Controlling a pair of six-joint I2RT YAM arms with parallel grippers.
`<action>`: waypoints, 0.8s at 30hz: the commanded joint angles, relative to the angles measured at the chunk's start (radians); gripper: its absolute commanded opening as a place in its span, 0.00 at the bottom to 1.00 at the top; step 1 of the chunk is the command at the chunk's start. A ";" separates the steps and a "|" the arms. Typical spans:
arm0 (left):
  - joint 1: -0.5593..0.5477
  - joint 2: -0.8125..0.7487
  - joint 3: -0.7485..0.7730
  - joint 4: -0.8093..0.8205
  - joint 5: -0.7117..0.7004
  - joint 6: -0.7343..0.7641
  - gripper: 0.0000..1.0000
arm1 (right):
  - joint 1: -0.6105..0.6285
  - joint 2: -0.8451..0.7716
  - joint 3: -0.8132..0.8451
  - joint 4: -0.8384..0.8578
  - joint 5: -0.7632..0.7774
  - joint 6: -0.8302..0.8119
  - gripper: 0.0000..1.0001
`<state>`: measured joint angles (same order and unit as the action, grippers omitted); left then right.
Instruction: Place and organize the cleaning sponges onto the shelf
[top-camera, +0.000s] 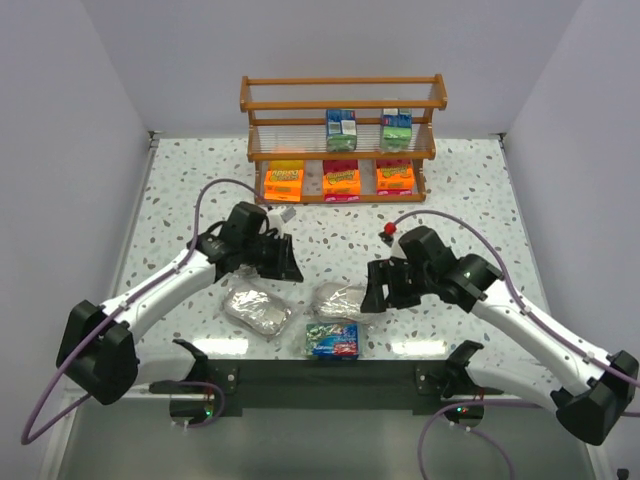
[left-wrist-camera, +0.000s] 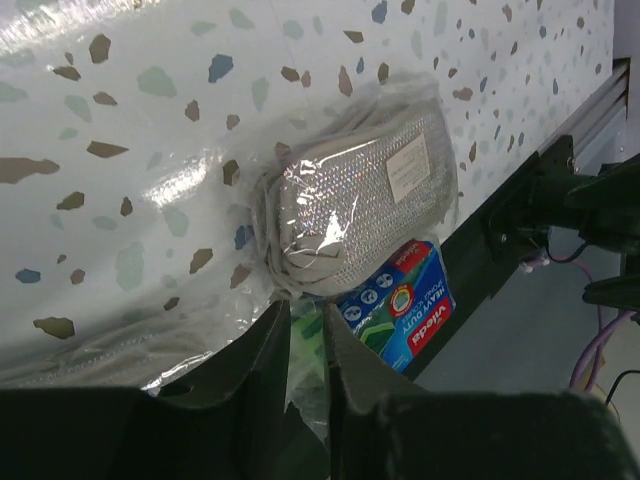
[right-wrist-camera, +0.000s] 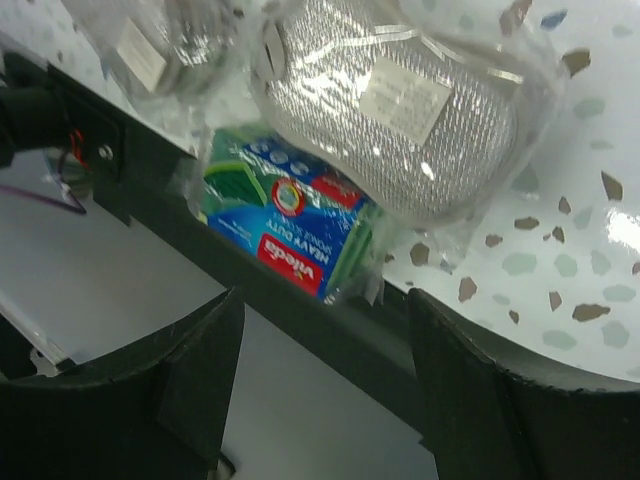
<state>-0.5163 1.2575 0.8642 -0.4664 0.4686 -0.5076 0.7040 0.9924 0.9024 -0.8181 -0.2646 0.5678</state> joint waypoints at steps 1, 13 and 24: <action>-0.017 -0.030 -0.028 -0.015 0.018 0.008 0.25 | 0.041 -0.026 -0.062 -0.121 -0.019 -0.060 0.69; -0.014 -0.119 0.004 -0.067 -0.162 -0.071 0.18 | 0.150 0.041 -0.237 0.270 0.002 0.027 0.70; 0.035 -0.124 0.098 -0.127 -0.259 -0.051 0.19 | 0.241 0.250 -0.296 0.507 -0.042 0.153 0.60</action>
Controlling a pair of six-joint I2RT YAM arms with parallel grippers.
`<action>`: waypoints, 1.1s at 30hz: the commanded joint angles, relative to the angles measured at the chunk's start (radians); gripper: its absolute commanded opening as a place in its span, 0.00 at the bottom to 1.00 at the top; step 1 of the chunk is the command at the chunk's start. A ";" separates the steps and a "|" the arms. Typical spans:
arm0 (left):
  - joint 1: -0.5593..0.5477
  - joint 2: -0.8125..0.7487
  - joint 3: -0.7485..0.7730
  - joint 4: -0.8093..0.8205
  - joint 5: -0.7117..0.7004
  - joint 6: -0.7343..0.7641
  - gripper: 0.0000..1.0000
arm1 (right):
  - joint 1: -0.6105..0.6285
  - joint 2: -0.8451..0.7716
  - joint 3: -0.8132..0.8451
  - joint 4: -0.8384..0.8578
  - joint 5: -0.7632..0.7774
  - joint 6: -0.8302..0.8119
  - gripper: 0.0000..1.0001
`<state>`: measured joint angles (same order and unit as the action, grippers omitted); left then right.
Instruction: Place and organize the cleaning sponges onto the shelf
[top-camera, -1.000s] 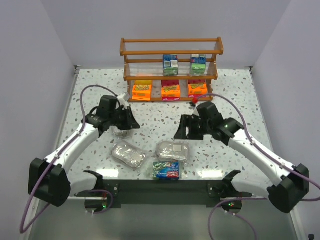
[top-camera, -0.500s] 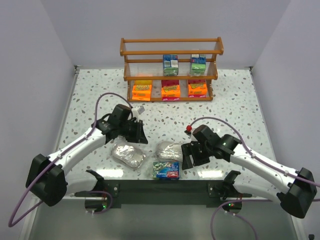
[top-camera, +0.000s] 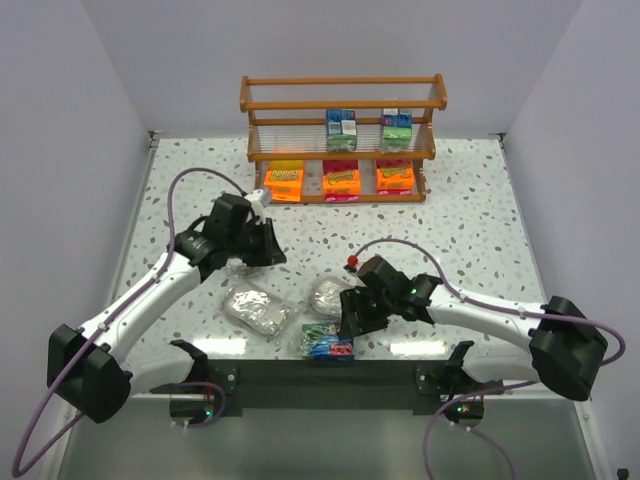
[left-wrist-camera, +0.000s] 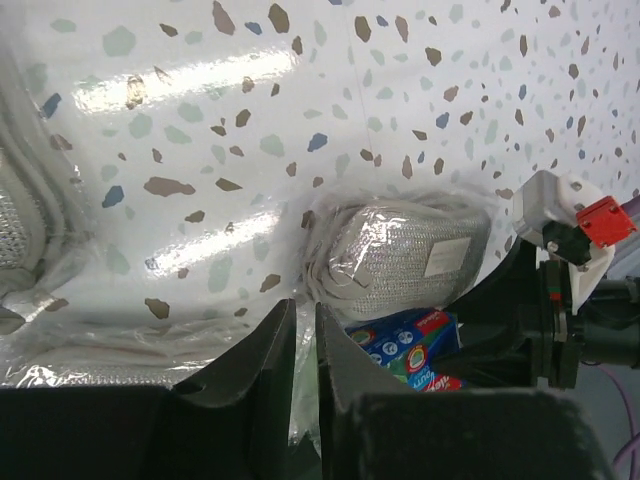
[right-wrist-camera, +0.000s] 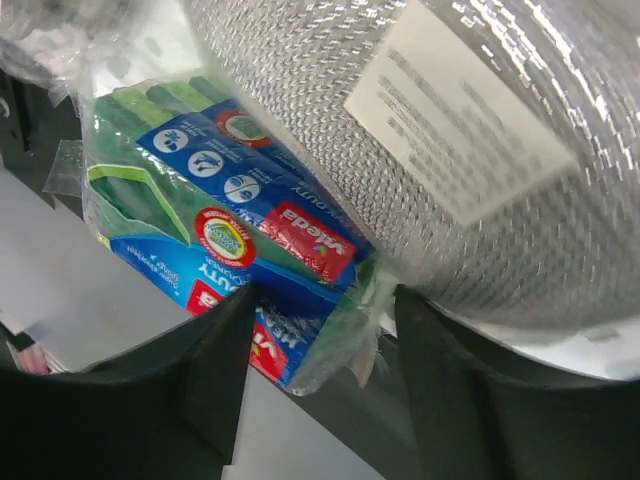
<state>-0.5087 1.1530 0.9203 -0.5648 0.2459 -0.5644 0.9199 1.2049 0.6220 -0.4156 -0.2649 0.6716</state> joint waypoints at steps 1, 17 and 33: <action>0.051 -0.021 0.045 -0.032 -0.033 0.014 0.19 | 0.030 0.048 -0.016 0.104 -0.046 0.049 0.52; 0.219 -0.055 0.074 -0.053 0.036 0.078 0.13 | 0.031 0.002 0.212 -0.263 -0.316 -0.055 0.00; 0.231 -0.058 0.095 -0.049 0.032 0.080 0.12 | -0.219 0.211 0.387 -0.397 0.081 -0.237 0.00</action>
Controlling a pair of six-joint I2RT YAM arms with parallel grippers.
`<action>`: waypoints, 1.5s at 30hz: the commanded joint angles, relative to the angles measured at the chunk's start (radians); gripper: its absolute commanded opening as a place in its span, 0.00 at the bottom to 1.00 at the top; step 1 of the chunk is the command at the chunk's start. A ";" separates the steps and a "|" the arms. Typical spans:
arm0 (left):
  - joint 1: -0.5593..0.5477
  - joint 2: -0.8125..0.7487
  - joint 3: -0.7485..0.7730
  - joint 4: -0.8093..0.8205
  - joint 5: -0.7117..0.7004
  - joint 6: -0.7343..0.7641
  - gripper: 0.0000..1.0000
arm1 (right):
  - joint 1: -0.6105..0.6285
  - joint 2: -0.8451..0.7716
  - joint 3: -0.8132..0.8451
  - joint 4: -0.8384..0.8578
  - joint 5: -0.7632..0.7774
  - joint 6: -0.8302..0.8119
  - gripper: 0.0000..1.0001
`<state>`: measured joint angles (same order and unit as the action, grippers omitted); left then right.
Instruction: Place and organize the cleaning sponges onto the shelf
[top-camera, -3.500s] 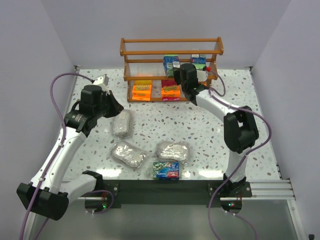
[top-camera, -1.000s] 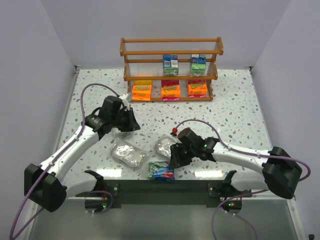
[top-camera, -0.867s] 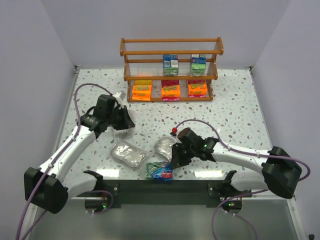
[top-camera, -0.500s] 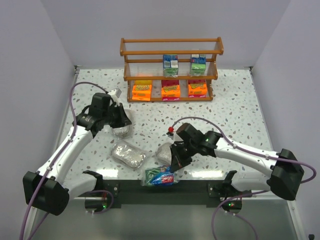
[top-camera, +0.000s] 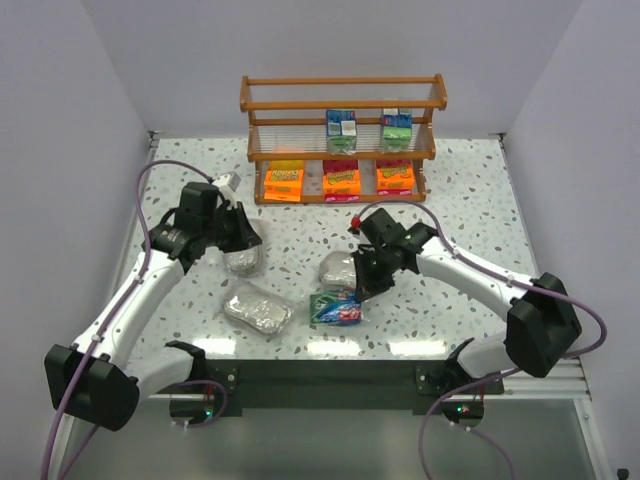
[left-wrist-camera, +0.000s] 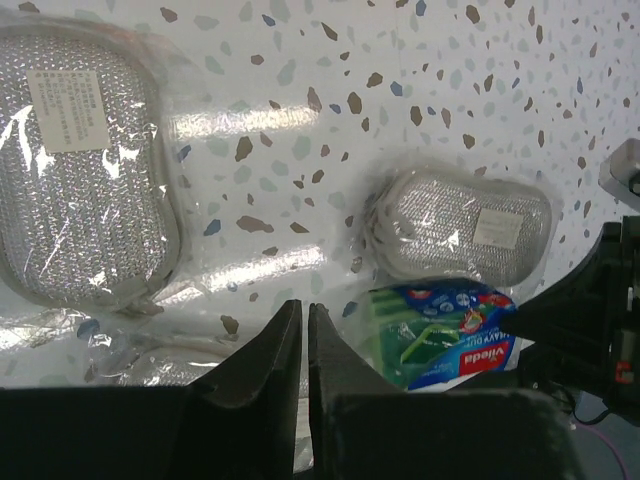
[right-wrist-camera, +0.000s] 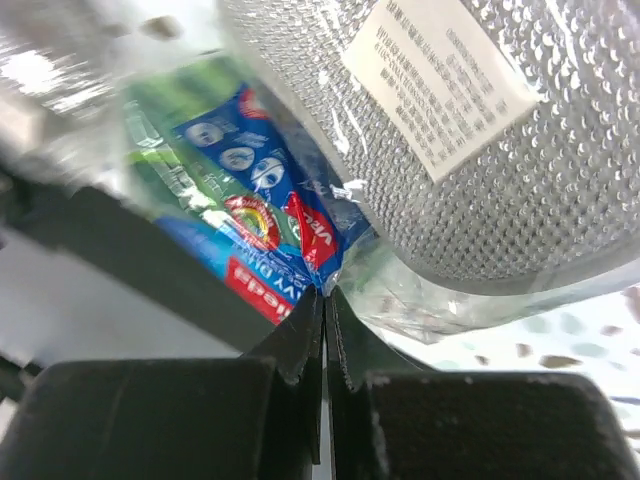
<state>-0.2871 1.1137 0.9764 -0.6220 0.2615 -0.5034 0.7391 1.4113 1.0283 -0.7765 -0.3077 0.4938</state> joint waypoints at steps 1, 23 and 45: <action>0.009 -0.018 0.038 0.010 0.016 0.017 0.12 | -0.049 0.014 -0.025 -0.035 0.133 -0.069 0.00; 0.011 0.031 0.008 0.059 0.050 0.012 0.09 | -0.035 -0.133 -0.171 -0.007 -0.080 0.072 0.79; 0.012 0.038 0.015 0.045 0.045 0.025 0.08 | -0.004 -0.032 -0.241 0.260 -0.007 0.243 0.21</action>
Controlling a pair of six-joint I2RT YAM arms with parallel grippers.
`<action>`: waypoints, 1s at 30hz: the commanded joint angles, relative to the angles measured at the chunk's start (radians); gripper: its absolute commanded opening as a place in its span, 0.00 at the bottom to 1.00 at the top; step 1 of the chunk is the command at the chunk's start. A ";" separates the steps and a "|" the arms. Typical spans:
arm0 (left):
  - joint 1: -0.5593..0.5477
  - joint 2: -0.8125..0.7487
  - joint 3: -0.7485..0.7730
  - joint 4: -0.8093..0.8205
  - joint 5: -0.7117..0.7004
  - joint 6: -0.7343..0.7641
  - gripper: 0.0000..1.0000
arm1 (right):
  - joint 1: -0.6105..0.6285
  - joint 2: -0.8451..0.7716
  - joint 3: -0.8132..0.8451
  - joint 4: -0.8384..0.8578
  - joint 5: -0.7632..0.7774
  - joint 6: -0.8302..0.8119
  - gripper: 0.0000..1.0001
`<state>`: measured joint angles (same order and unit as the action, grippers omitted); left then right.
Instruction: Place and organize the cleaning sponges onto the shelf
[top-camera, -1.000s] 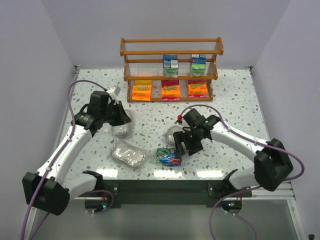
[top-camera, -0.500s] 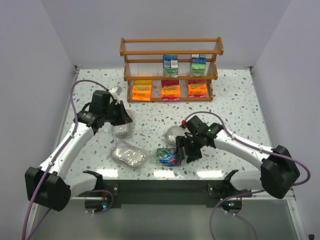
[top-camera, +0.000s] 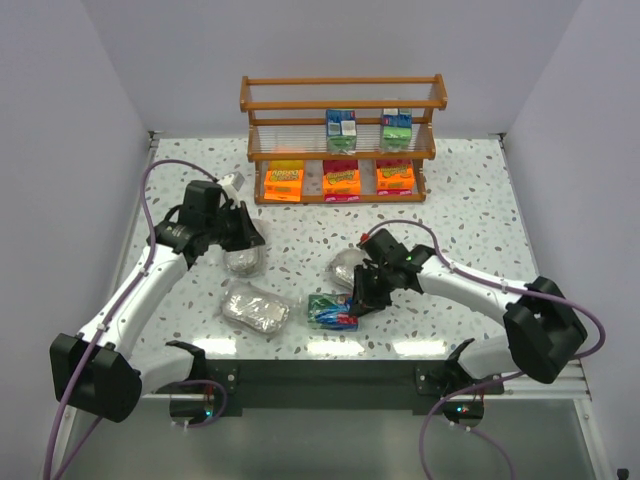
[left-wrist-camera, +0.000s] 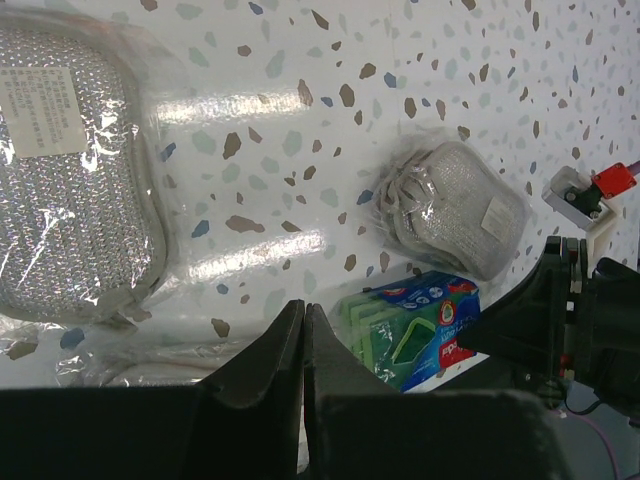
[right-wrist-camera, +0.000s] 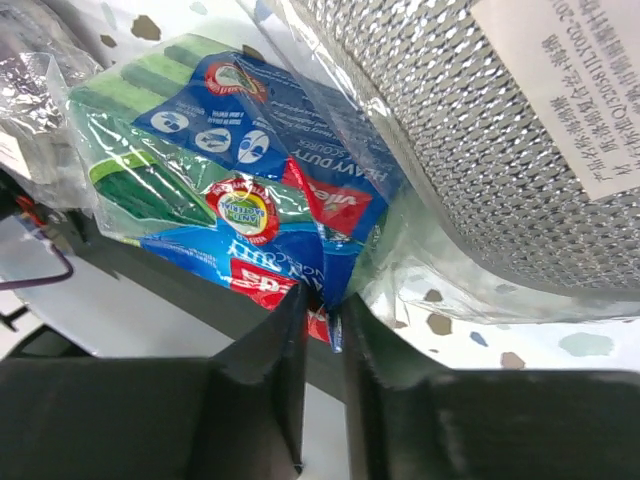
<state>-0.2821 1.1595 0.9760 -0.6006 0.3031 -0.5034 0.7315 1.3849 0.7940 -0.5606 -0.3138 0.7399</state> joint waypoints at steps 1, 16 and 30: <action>0.009 -0.007 0.013 0.024 0.004 0.025 0.08 | 0.003 -0.012 -0.003 0.047 -0.028 -0.007 0.17; 0.046 -0.007 0.147 -0.041 -0.044 0.052 0.04 | 0.002 -0.104 0.252 -0.051 -0.341 0.004 0.00; 0.106 -0.014 0.208 -0.056 -0.024 0.049 0.01 | -0.009 -0.124 0.234 0.114 -0.557 0.082 0.00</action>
<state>-0.1875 1.1591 1.1763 -0.6552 0.2653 -0.4664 0.7292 1.3159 1.0584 -0.5507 -0.7444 0.7780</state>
